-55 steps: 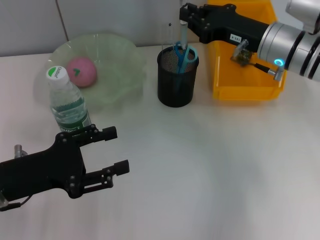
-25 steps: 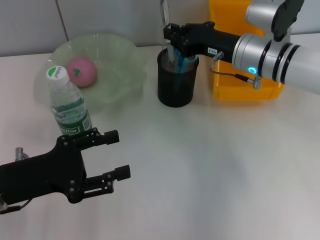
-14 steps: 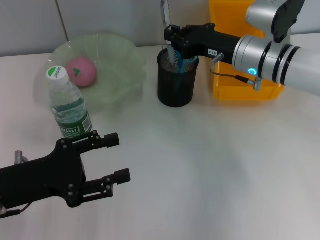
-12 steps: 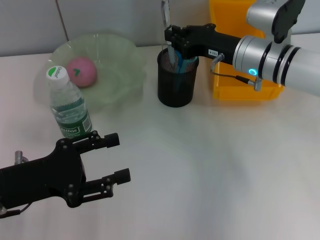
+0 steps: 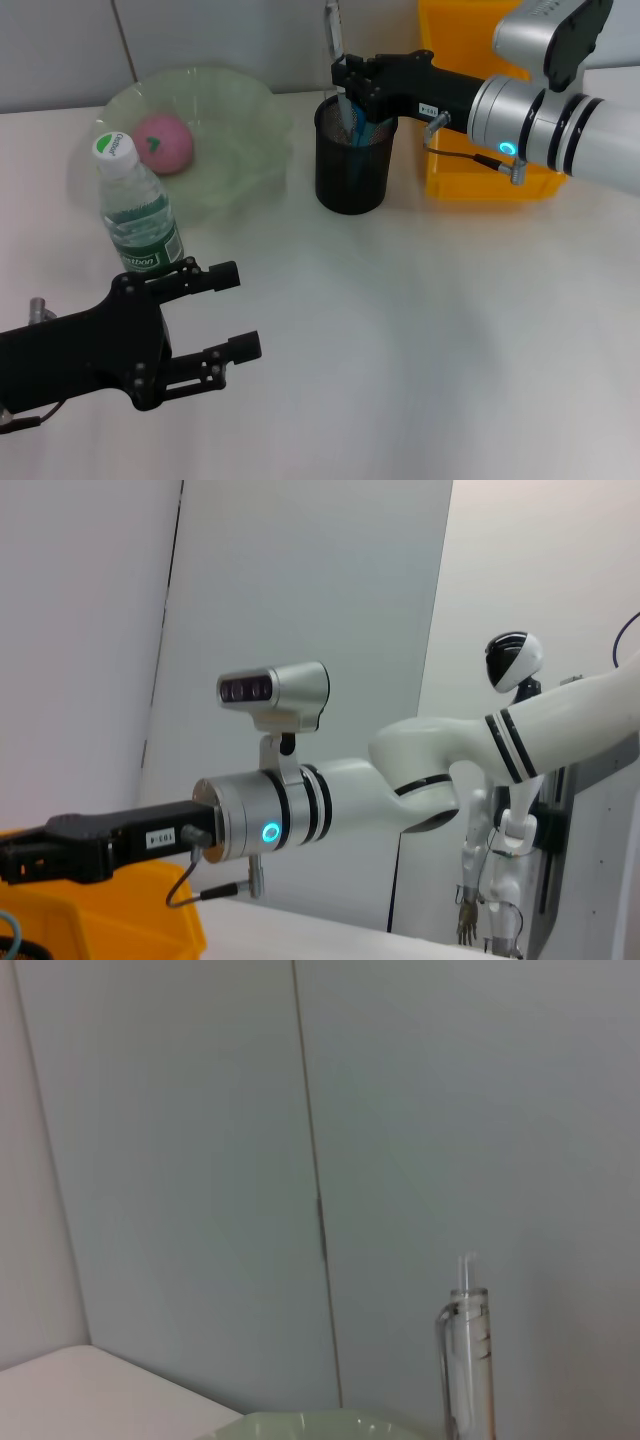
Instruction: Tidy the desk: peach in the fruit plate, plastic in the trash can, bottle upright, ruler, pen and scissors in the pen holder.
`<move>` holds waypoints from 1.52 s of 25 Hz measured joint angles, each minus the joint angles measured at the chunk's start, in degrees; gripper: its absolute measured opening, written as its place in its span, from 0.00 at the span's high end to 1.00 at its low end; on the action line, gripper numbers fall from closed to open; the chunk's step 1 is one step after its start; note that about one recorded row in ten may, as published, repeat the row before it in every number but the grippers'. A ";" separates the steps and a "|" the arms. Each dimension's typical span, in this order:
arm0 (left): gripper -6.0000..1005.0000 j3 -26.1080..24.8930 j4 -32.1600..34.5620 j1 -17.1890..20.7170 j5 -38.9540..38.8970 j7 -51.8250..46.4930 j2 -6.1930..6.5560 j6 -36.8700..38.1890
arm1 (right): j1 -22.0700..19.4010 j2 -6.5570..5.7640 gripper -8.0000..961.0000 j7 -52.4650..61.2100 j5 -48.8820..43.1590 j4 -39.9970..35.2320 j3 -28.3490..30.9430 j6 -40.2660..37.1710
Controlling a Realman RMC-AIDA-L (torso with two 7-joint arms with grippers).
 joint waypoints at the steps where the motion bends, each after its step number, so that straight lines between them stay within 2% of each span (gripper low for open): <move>1: 0.26 -0.11 0.00 0.00 -0.01 -0.02 0.00 0.11 | 0.05 0.02 0.85 -0.02 0.00 0.11 0.01 0.01; 24: 0.26 -1.65 0.00 -0.11 -0.62 -0.09 0.00 1.26 | 0.18 -0.01 0.83 0.12 -0.06 0.31 -0.06 0.79; 38: 0.26 -1.80 0.00 0.09 -0.61 -0.09 0.26 2.07 | -0.15 -0.04 0.60 2.05 0.07 0.31 0.45 -0.12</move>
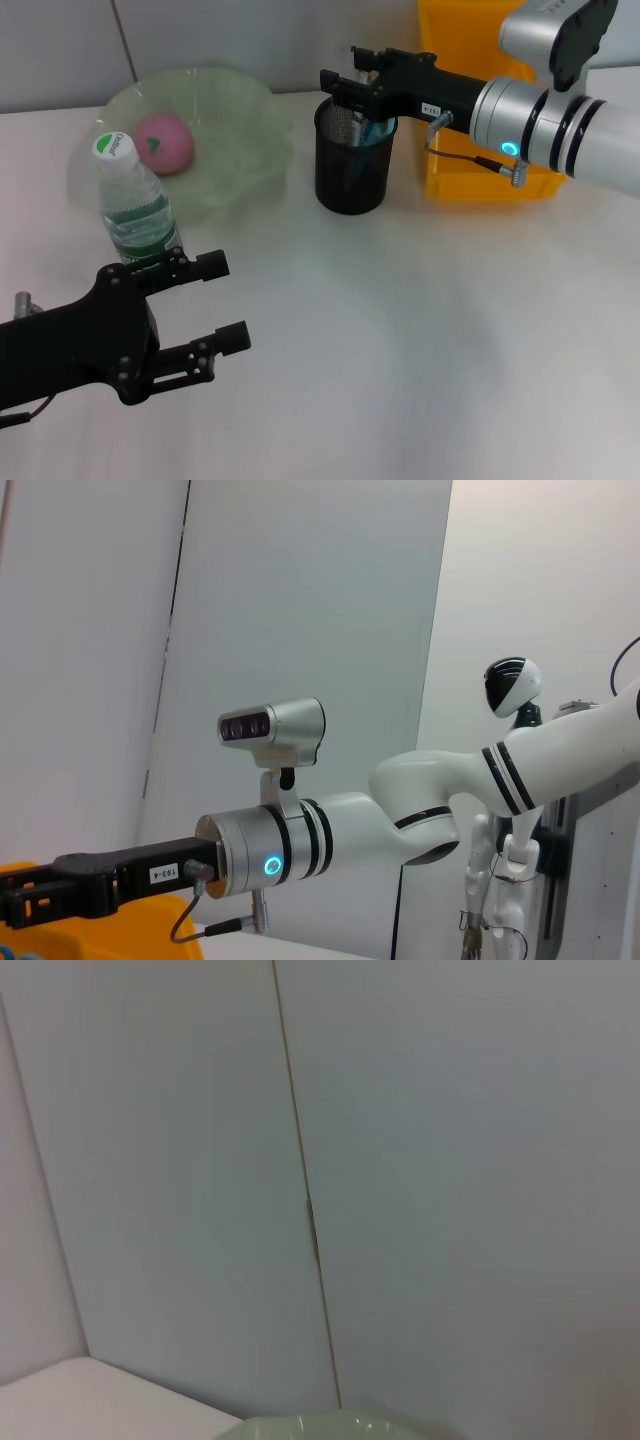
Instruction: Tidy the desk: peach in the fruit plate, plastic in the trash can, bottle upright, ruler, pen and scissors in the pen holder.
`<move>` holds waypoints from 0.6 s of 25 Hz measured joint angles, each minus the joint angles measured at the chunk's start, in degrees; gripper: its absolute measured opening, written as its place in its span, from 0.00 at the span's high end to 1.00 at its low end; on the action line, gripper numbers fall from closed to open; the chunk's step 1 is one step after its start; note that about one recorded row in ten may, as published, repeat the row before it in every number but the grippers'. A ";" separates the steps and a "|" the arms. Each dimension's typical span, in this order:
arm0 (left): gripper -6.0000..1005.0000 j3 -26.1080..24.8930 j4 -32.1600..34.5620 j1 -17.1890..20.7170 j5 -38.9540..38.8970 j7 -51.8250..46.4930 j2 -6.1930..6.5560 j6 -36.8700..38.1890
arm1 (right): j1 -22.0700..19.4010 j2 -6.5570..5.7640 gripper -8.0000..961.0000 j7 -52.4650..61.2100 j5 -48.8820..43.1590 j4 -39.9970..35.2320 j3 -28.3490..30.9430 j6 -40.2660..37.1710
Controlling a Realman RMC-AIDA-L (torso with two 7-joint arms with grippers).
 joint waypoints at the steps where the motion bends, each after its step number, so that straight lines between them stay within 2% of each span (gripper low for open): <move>1: 0.26 0.00 0.00 0.06 0.00 0.01 0.00 0.00 | -0.12 0.00 0.55 0.03 0.36 0.00 -0.06 -0.17; 5: 0.26 0.00 0.00 0.26 0.00 0.12 -0.03 -0.14 | -0.60 0.00 0.37 -0.16 2.16 0.00 -0.48 -0.52; 15: 0.23 0.03 -0.69 0.24 0.32 0.40 -0.17 -0.31 | -2.76 0.08 0.35 -0.42 4.34 -0.41 -0.28 -4.86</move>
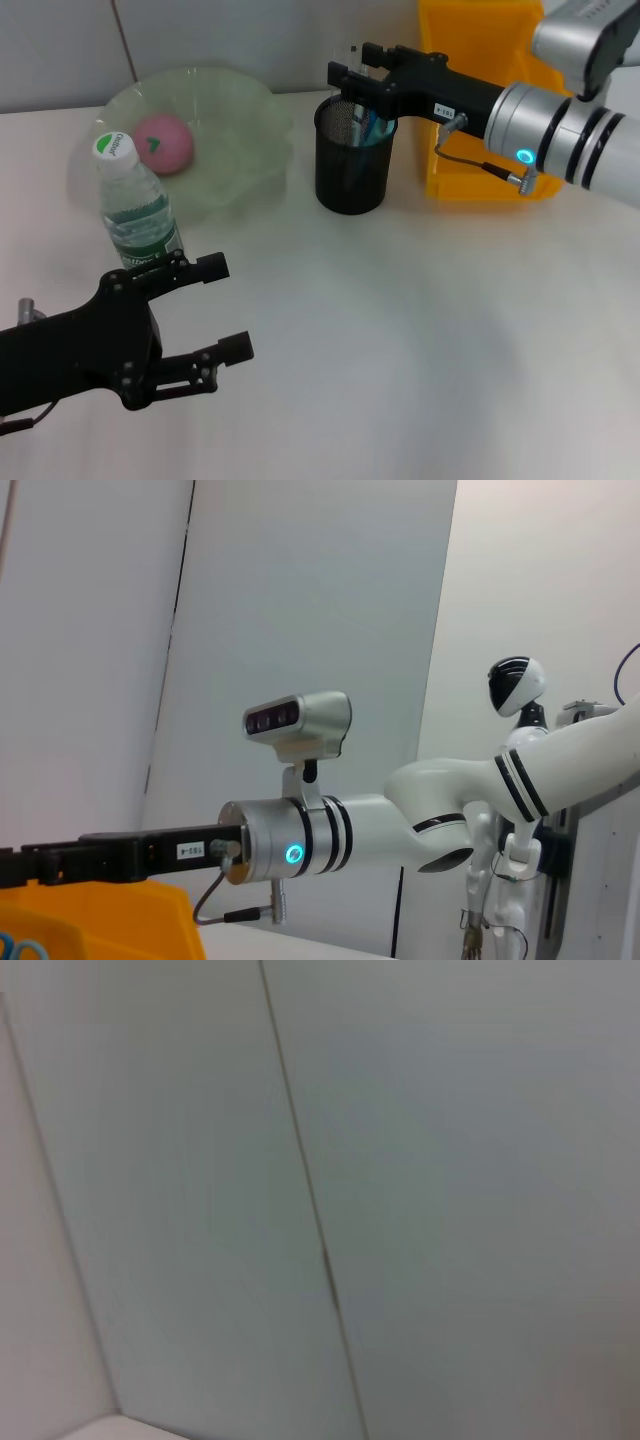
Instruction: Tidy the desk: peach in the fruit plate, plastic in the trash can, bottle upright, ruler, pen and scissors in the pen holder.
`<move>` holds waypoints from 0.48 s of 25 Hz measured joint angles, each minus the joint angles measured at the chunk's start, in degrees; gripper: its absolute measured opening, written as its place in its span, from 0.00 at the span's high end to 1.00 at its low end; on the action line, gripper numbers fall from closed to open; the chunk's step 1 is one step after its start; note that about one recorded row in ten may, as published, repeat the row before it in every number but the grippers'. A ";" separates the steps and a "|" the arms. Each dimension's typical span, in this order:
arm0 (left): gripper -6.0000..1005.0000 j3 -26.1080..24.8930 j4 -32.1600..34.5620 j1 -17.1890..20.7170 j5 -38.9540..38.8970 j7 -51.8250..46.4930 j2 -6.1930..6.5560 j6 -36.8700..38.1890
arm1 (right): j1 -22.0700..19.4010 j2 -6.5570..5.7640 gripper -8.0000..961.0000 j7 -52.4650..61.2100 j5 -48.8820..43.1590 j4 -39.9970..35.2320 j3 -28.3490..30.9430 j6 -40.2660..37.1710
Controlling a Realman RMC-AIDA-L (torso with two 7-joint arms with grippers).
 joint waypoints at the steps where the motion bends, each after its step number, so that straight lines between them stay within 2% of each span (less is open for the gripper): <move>1: 0.21 0.00 -0.02 0.00 0.07 0.02 0.00 0.01 | -0.34 -0.06 0.35 -0.01 0.01 -0.05 0.02 -1.00; 4: 0.16 -0.01 -0.04 0.16 0.10 0.27 -0.10 0.00 | -1.46 -0.26 0.35 0.00 0.01 -0.18 -0.13 -3.83; 12: 0.14 -0.62 -0.18 0.95 -0.22 0.40 -0.10 -0.47 | -5.56 -0.35 0.35 0.59 0.00 -1.83 -0.12 -12.33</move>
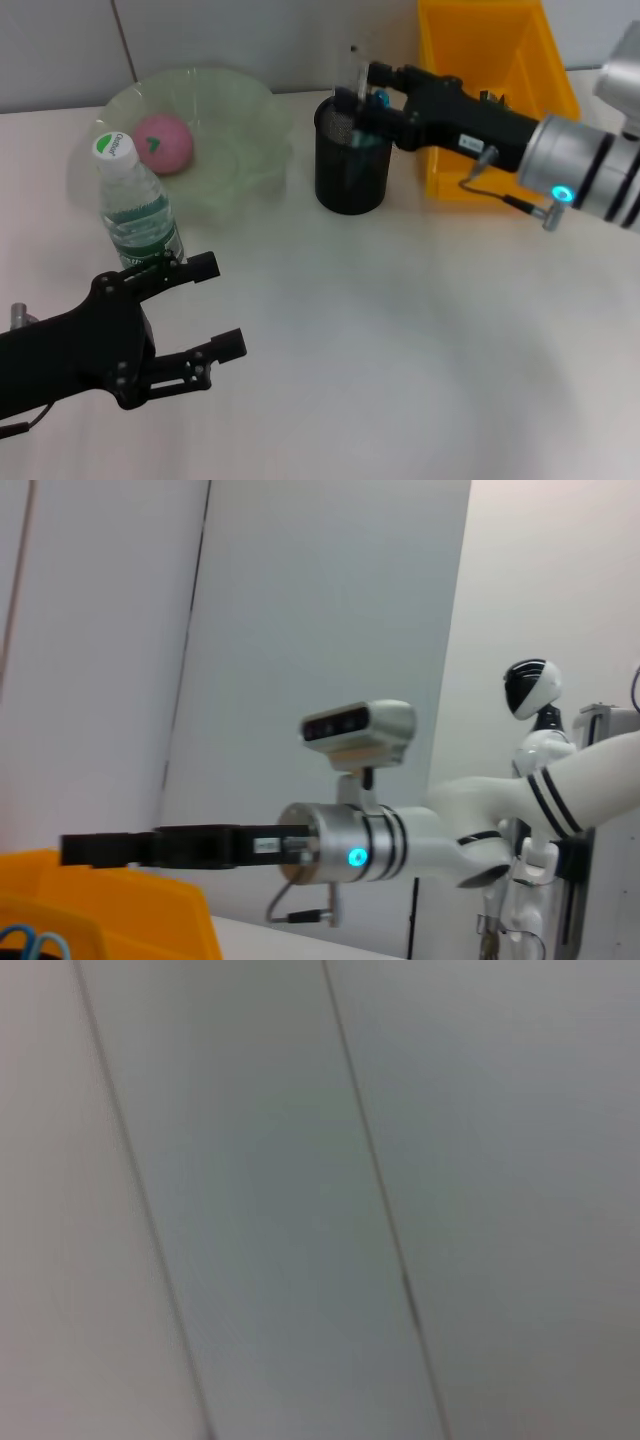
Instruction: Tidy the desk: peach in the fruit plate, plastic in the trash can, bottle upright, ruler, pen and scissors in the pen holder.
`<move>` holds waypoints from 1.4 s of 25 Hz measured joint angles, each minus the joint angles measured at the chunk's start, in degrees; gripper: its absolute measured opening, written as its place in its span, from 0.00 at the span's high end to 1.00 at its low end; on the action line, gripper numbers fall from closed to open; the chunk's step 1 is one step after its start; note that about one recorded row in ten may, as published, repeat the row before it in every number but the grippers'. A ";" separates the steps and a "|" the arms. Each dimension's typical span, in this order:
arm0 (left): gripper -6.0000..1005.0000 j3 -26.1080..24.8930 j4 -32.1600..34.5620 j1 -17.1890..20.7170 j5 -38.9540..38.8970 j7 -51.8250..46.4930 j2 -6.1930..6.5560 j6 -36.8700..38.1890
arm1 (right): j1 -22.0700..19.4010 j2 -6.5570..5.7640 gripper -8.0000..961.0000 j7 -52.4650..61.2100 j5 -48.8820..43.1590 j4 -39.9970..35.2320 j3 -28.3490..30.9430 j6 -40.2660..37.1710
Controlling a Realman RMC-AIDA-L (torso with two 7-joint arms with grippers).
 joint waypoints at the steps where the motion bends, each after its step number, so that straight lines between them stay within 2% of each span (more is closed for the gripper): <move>1: 0.14 -0.16 -0.19 0.00 0.01 0.03 -0.02 -0.24 | -0.61 -0.01 0.35 0.06 -0.19 -0.13 -0.09 -1.40; 2: 0.14 -0.17 -0.39 -0.01 0.06 0.06 -0.02 -0.42 | -1.18 -0.04 0.35 0.08 -0.73 -0.13 -0.13 -2.94; 8: 0.14 -0.15 -2.33 -0.36 0.37 0.36 0.22 -1.45 | -5.22 -0.28 0.20 0.09 -9.53 -0.32 -0.20 -12.41; 11: 0.14 0.03 -3.31 -0.36 0.48 0.48 0.26 -1.83 | -7.26 -0.36 0.20 0.09 -13.92 -0.34 -0.19 -15.01; 20: 0.14 0.58 -4.81 -0.22 3.71 0.63 -0.06 -2.36 | -11.31 -0.65 0.21 -3.12 -19.43 -0.41 0.11 -17.82; 27: 0.14 1.48 -7.17 -0.50 5.70 2.63 -0.33 -4.84 | -11.66 -1.60 0.21 -3.71 -20.89 0.06 -0.02 -18.09; 32: 0.14 4.49 -7.18 -1.18 5.78 2.33 -0.42 -8.74 | -11.57 -1.63 0.21 -3.26 -23.08 0.16 -0.17 -18.79; 35: 0.14 4.62 -7.18 -1.29 5.61 2.28 -0.33 -9.13 | -11.59 -1.71 0.21 -2.47 -23.27 0.13 -0.14 -20.22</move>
